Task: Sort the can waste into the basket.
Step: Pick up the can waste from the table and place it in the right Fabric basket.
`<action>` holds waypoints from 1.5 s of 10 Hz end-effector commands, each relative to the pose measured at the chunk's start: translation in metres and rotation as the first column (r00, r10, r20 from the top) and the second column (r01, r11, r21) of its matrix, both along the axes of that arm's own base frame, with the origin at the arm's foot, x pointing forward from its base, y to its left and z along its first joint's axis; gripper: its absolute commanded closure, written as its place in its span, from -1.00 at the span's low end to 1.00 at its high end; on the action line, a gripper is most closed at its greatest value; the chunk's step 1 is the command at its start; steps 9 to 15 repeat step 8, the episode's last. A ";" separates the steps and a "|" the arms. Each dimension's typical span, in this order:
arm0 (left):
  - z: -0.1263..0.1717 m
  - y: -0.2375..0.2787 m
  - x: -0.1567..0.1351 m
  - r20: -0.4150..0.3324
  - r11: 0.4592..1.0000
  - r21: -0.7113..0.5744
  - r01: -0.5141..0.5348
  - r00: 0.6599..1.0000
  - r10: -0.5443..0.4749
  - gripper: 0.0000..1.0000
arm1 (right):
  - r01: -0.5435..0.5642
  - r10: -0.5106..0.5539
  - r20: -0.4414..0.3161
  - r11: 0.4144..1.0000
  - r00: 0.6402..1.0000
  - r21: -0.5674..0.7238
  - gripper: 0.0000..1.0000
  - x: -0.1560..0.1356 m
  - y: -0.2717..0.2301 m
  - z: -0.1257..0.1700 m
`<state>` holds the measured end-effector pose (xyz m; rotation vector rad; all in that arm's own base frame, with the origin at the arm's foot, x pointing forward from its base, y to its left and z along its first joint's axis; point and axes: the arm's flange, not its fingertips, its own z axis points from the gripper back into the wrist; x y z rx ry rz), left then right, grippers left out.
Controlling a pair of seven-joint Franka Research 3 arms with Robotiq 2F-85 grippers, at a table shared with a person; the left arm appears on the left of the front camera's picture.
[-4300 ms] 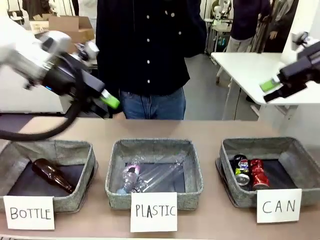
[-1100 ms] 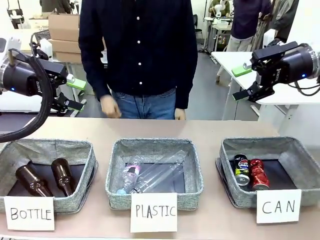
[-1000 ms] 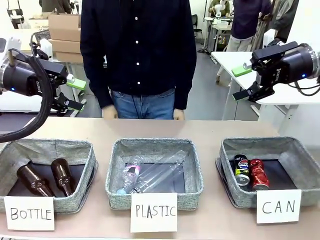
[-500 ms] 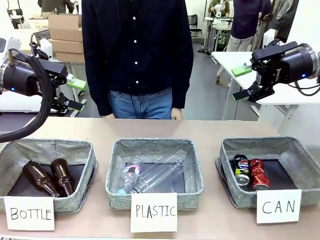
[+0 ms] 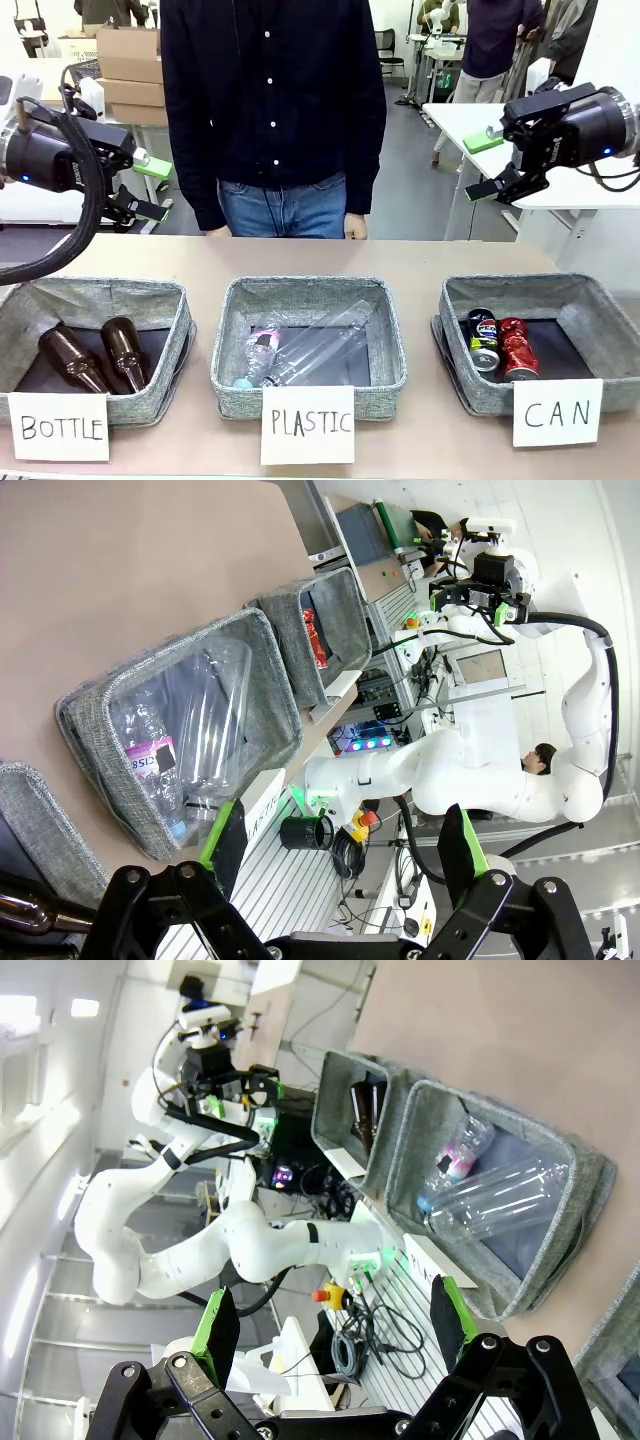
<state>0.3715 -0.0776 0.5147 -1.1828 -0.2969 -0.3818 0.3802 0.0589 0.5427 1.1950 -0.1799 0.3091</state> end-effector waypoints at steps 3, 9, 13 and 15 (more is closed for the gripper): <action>0.002 0.003 -0.001 -0.003 1.000 0.006 0.015 1.000 -0.015 -1.00 | -0.014 0.015 0.017 1.000 1.000 -0.017 -1.00 0.000 -0.001 -0.001; 0.002 0.003 -0.001 -0.003 1.000 0.006 0.015 1.000 -0.015 -1.00 | -0.014 0.015 0.017 1.000 1.000 -0.017 -1.00 0.000 -0.001 -0.001; 0.002 0.003 -0.001 -0.003 1.000 0.006 0.015 1.000 -0.015 -1.00 | -0.014 0.015 0.017 1.000 1.000 -0.017 -1.00 0.000 -0.001 -0.001; 0.002 0.003 -0.001 -0.003 1.000 0.006 0.015 1.000 -0.015 -1.00 | -0.014 0.015 0.017 1.000 1.000 -0.017 -1.00 0.000 -0.001 -0.001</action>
